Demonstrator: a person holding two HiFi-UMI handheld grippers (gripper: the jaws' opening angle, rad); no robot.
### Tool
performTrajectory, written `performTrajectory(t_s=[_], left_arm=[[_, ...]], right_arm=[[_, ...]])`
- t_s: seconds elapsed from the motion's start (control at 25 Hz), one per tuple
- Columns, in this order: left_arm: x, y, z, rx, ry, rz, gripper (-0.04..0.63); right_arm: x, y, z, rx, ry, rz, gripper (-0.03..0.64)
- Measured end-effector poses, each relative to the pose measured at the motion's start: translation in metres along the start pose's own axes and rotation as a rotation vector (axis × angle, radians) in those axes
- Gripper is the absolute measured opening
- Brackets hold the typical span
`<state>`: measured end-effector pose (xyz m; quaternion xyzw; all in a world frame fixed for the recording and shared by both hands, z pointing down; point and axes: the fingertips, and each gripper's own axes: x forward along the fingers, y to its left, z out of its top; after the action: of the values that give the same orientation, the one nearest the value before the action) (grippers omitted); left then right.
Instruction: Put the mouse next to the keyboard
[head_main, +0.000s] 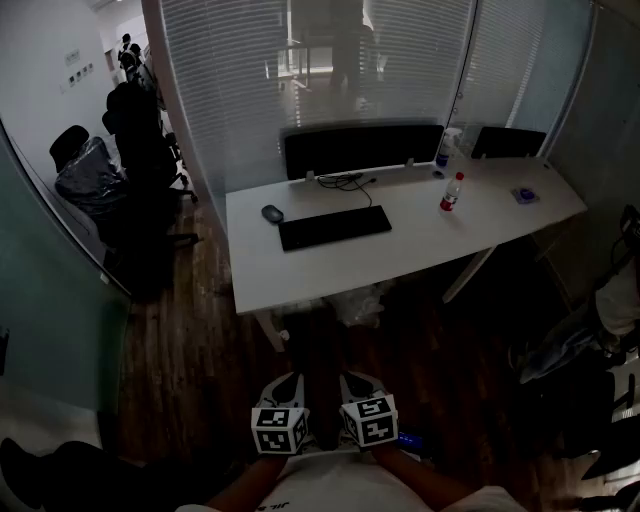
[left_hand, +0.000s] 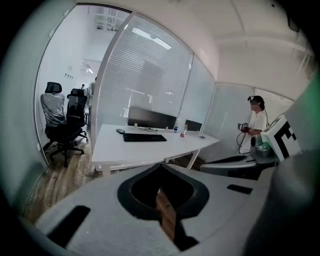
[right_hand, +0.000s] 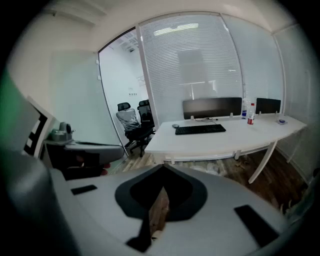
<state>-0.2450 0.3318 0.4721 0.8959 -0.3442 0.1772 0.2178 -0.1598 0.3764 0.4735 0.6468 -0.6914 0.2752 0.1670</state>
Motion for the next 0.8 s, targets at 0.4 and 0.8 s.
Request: performTrajectory(t_s=[0.4, 0.8], left_arm=[[-0.002, 0.029, 0.007, 0.03, 0.01, -0.016, 0.005], [0.04, 0.05, 0.017, 0.005, 0.029, -0.011, 0.005]], right_arm=[[0.018, 0.017, 0.0, 0.039, -0.012, -0.034, -0.006], [0.063, 0.001, 0.02, 0.056, -0.004, -0.002, -0.006]])
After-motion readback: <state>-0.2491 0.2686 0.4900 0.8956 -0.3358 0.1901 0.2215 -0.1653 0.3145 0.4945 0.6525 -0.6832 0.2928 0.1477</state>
